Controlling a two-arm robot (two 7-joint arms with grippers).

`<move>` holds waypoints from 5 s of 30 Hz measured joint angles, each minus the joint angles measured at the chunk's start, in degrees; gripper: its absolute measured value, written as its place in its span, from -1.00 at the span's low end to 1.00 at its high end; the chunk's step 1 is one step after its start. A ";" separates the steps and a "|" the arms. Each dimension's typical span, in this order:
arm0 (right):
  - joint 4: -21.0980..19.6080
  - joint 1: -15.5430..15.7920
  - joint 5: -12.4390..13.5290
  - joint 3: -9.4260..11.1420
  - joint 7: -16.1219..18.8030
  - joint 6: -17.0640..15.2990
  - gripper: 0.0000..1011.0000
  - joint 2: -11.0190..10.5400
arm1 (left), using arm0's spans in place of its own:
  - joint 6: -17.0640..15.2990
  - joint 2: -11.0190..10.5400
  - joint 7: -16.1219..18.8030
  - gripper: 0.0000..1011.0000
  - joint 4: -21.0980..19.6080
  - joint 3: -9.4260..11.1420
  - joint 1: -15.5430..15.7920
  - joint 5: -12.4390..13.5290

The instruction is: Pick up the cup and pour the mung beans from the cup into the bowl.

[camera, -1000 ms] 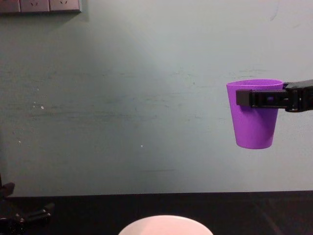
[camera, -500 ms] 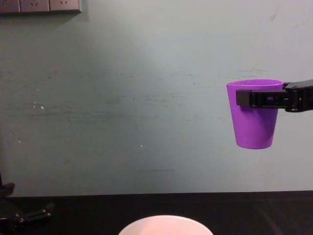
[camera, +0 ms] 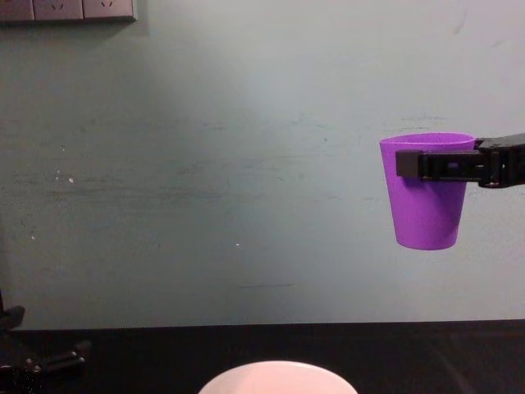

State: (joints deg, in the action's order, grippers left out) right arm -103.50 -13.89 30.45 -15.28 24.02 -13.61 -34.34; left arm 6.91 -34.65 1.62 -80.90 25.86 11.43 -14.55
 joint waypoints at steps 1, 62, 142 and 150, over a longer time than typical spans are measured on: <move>0.00 0.00 0.00 0.00 0.00 0.00 0.43 0.00 | 0.00 0.00 0.00 0.98 0.00 0.00 0.00 0.00; 10.96 -13.55 -27.15 -20.09 -2.03 -2.17 0.43 0.87 | 0.00 0.00 0.00 0.98 0.00 0.00 0.00 0.00; 2.86 -27.31 -92.30 -51.01 13.28 -18.39 0.43 3.47 | 0.00 0.00 0.00 0.99 0.00 0.00 0.00 0.00; 2.49 -27.13 -95.68 -51.57 14.53 -18.61 0.43 3.49 | 0.00 0.00 0.00 0.99 0.00 0.00 0.00 0.00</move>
State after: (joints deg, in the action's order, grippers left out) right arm -101.01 -41.01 -65.23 -66.85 38.55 -32.22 -30.85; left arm 6.91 -34.65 1.62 -80.90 25.86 11.43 -14.55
